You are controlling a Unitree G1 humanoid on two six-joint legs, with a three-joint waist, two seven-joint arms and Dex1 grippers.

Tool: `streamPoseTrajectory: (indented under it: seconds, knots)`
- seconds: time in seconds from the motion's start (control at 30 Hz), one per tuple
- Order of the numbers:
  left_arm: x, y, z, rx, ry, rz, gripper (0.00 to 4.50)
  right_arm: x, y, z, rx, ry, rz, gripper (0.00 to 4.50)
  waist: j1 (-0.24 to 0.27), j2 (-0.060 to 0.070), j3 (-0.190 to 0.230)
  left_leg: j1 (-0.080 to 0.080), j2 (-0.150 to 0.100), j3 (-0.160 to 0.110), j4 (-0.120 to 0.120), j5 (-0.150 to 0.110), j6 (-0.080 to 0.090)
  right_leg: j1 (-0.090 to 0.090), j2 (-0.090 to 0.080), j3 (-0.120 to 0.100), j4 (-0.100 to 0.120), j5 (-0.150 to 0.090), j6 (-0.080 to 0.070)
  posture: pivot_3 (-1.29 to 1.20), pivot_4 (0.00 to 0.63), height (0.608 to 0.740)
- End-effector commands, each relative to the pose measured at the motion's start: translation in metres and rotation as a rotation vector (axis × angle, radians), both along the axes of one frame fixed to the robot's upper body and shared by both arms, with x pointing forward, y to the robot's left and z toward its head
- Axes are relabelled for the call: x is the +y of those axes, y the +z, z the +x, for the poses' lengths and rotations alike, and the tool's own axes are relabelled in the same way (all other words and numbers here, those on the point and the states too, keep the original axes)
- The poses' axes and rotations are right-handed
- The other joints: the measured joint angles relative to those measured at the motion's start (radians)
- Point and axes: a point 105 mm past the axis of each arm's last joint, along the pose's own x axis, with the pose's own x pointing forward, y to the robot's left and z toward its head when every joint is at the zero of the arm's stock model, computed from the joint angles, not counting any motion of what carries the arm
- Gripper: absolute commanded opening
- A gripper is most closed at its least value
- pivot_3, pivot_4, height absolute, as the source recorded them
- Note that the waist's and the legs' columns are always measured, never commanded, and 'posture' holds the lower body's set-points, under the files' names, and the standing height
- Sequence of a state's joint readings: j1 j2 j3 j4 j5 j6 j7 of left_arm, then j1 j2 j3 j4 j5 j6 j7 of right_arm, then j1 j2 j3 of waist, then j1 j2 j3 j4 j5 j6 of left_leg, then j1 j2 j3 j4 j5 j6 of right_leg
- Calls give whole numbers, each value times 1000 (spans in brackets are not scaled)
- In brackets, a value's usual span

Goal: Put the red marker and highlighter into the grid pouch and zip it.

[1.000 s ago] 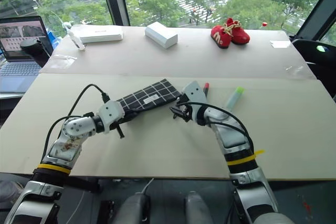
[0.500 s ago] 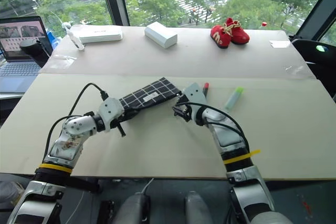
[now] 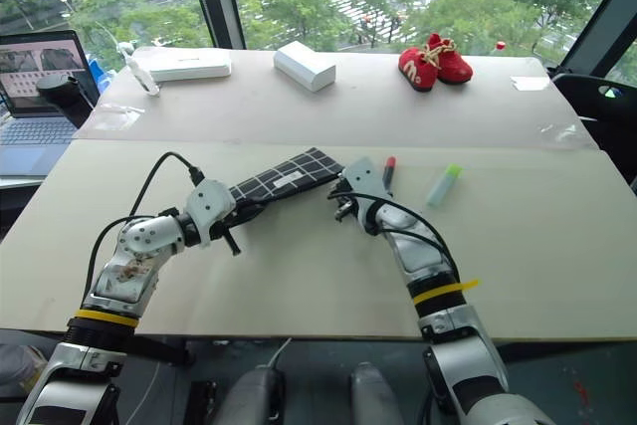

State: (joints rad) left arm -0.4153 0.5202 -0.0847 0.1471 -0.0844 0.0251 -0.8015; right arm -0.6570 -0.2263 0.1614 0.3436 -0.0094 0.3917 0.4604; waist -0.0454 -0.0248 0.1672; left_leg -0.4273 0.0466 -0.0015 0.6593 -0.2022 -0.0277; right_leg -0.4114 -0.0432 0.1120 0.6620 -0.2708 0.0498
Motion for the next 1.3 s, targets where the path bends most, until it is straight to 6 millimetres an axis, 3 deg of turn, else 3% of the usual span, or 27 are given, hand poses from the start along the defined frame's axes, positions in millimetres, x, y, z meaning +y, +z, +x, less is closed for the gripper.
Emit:
streamPoseTrajectory:
  seconds: [0.03, 0.2, 0.47, 0.77, 0.8, 0.9, 0.97, 1.17, 1.23, 1.3]
  knots:
    - [-2, 13, 1, -46, -9, -16, 0, 19, 19, -5, -91, 110, -2, 50, 0, 0, 0, 0, 0, 0, 0, 0, 0, 0, 0, 0, 0, 0, 0, 0, 150, 729]
    - [-4, 12, 1, -46, -16, -14, 0, 34, 16, -15, -107, 214, -48, 50, 0, 0, 0, 0, 0, 0, 0, 0, 0, 0, 0, 0, 0, 0, 0, 0, 150, 729]
    - [-6, 11, 2, -43, -25, -14, 0, 81, 21, -52, -103, 518, -50, 50, 0, 0, 0, 0, 0, 0, 0, 0, 0, 0, 0, 0, 0, 0, 0, 0, 150, 729]
    - [-7, 11, 2, -45, -28, -16, 0, 98, 33, -54, -62, 532, 45, 50, 2, 0, 0, 0, 0, 0, 0, 0, 0, 0, 0, 0, 0, 0, 0, 0, 150, 729]
    - [-7, 11, 2, -46, -26, -16, 0, 95, 31, -52, -33, 514, 61, 628, 2, 0, 0, 0, 0, 0, 0, 0, 0, 0, 0, 0, 0, 0, 0, 0, 150, 729]
    - [-7, 11, 3, -48, -24, -17, 0, 87, 33, -51, 18, 504, 114, 1349, 2, 0, 0, 0, 0, 0, 0, 0, 0, 0, 0, -1, 1, 0, 0, 0, 150, 729]
    - [-6, 11, 3, -47, -23, -17, 0, 82, 38, -52, 21, 507, 126, 2245, 4, 0, 0, 0, 0, 0, 0, 0, 0, 0, 0, -1, 1, 0, 0, 0, 150, 729]
    - [-7, 12, 3, -49, -24, -25, 0, 59, 26, -59, 89, 504, 55, 4223, 2, 0, 0, 0, 0, 0, 0, 0, 0, -1, 0, -1, 1, 0, 0, 0, 150, 729]
    - [-8, 14, 3, -54, -24, -39, 0, 43, 30, -64, 110, 518, 63, 4445, 5, 0, 0, -1, 0, -1, 0, 0, 0, -1, 0, -1, 1, 0, 0, 0, 150, 729]
    - [-9, 20, 3, -58, -20, -75, 0, 22, 50, -72, 107, 527, 128, 4445, 9, 0, 0, -2, 0, -1, 0, 0, 0, -1, 0, -1, 0, 0, 0, 0, 150, 729]
